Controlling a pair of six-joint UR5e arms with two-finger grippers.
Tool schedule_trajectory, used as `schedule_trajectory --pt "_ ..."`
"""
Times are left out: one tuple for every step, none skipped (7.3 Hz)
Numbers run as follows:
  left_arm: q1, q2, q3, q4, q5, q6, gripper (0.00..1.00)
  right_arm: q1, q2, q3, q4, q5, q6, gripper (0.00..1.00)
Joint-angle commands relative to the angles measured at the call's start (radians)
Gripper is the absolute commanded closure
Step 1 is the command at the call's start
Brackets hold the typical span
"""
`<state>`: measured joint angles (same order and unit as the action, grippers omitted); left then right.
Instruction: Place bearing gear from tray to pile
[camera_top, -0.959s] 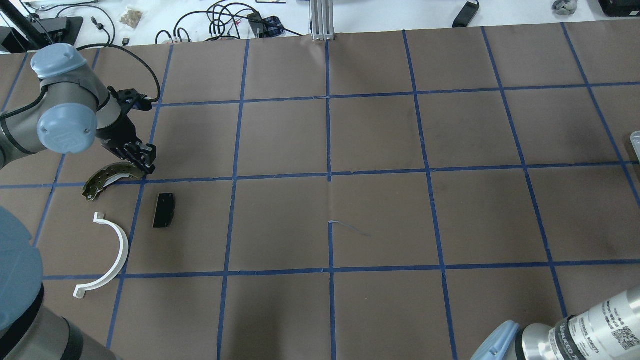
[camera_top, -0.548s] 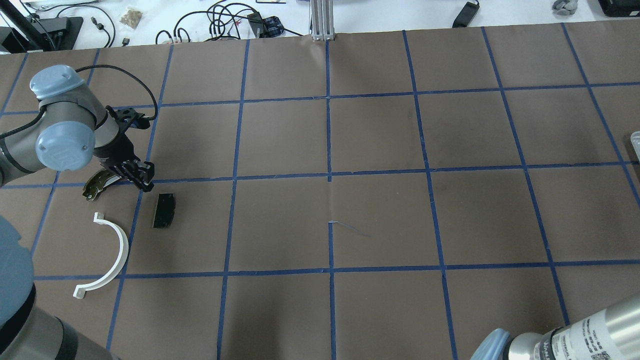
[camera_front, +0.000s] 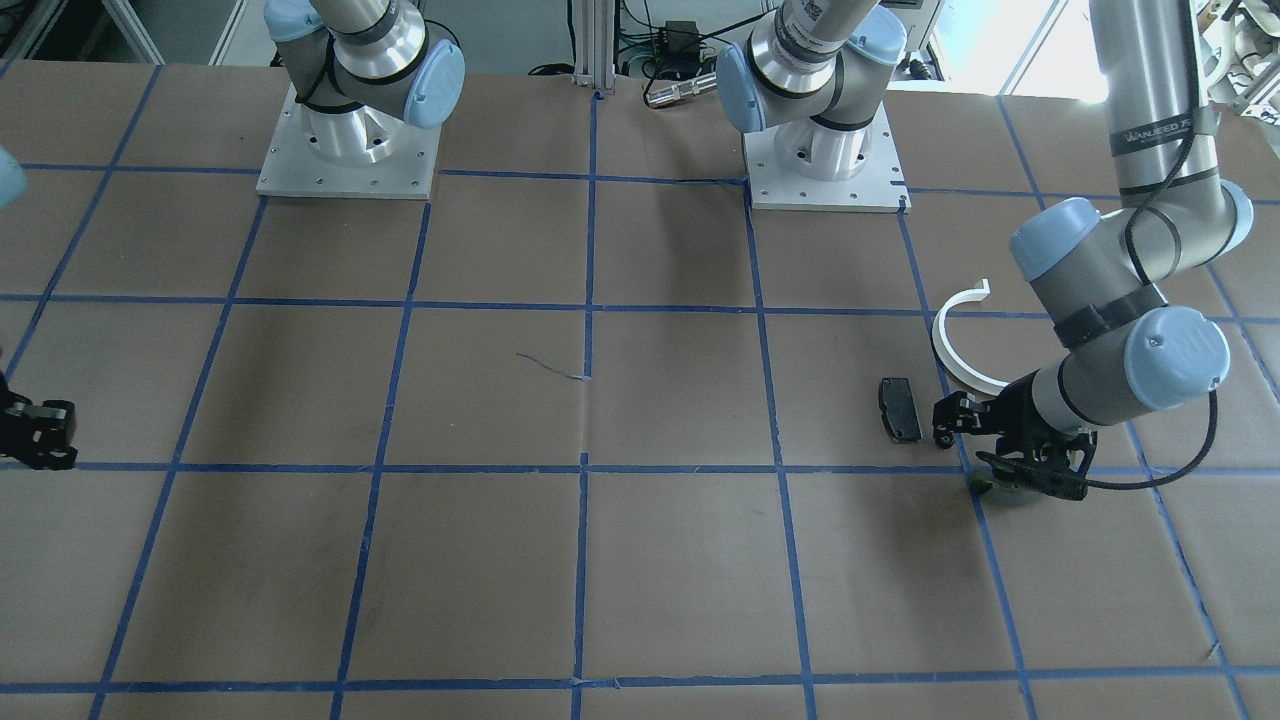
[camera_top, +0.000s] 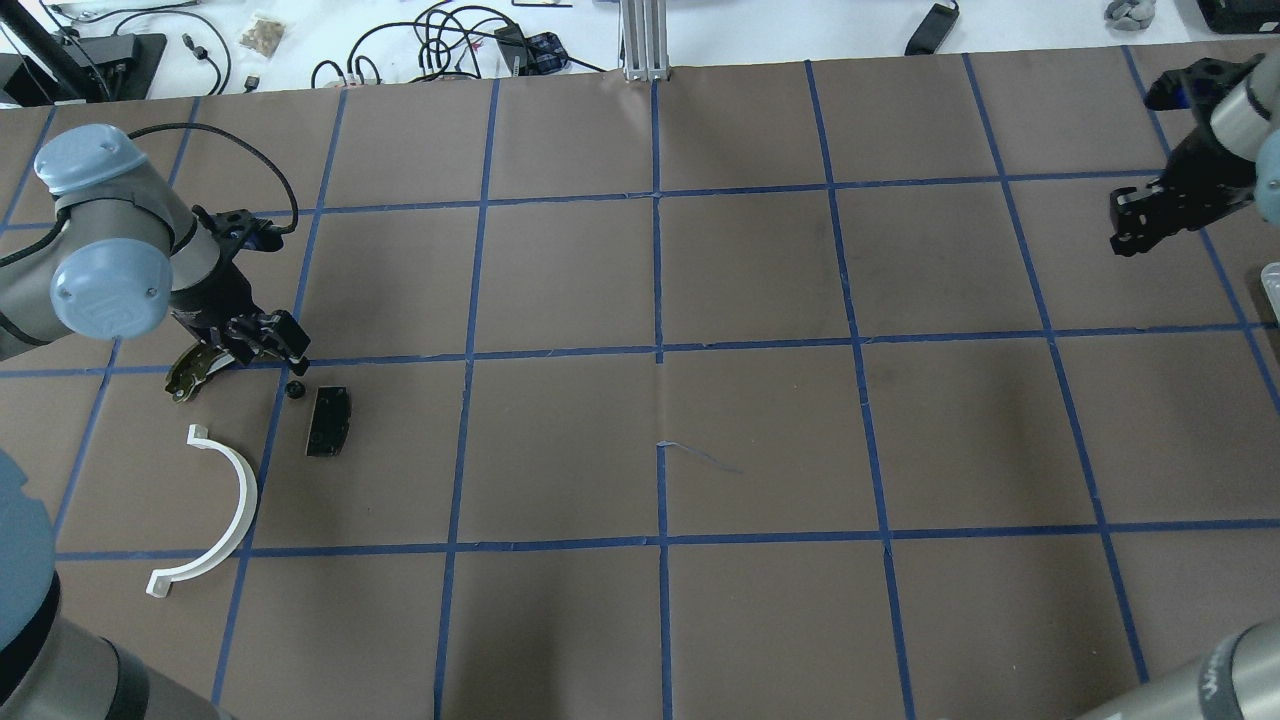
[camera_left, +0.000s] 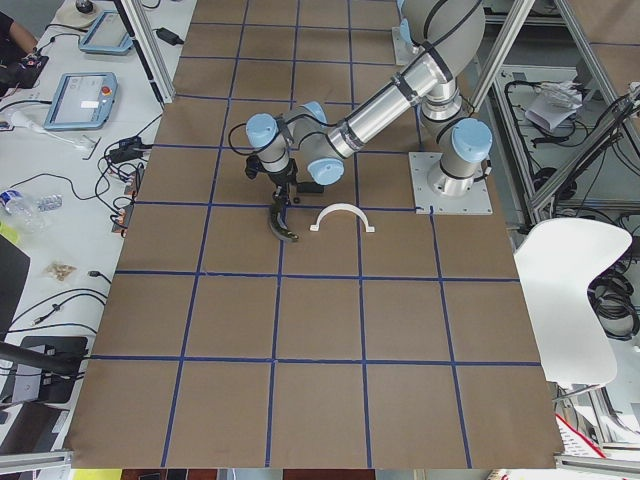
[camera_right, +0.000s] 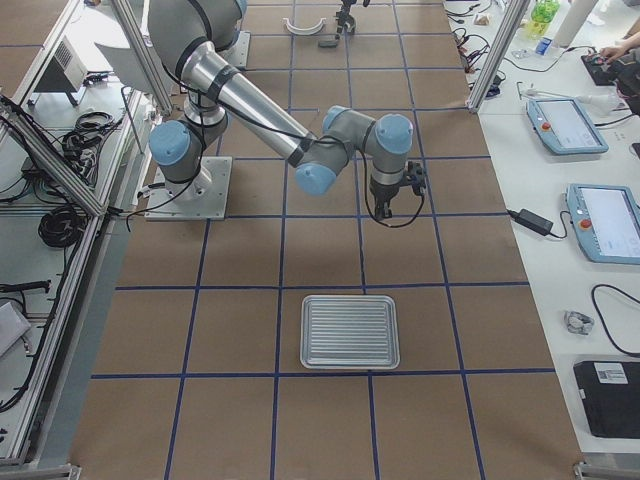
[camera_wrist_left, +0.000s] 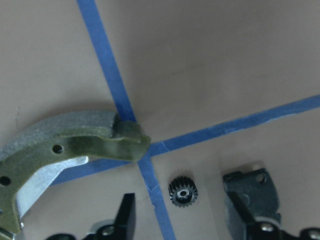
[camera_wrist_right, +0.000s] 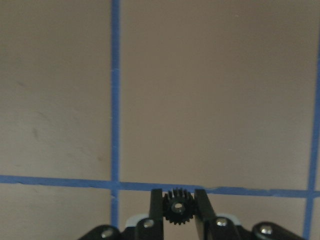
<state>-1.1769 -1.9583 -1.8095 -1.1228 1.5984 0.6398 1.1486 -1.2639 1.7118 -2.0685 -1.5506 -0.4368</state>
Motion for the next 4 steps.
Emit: schedule_trajectory --pt "-0.053 0.01 0.056 -0.012 -0.005 -0.06 0.0 0.176 -0.047 0.048 -0.005 -0.006 0.3 0.93" --pt "-0.105 0.013 0.096 -0.035 -0.006 -0.14 0.0 0.279 -0.046 0.048 -0.008 -0.07 0.426 0.93" --pt "-0.15 0.009 0.149 -0.058 -0.005 -0.243 0.0 0.387 -0.038 0.048 -0.01 -0.083 0.589 0.93" --pt "-0.189 0.001 0.2 -0.115 -0.006 -0.315 0.0 0.489 -0.025 0.048 -0.012 -0.076 0.775 0.93"
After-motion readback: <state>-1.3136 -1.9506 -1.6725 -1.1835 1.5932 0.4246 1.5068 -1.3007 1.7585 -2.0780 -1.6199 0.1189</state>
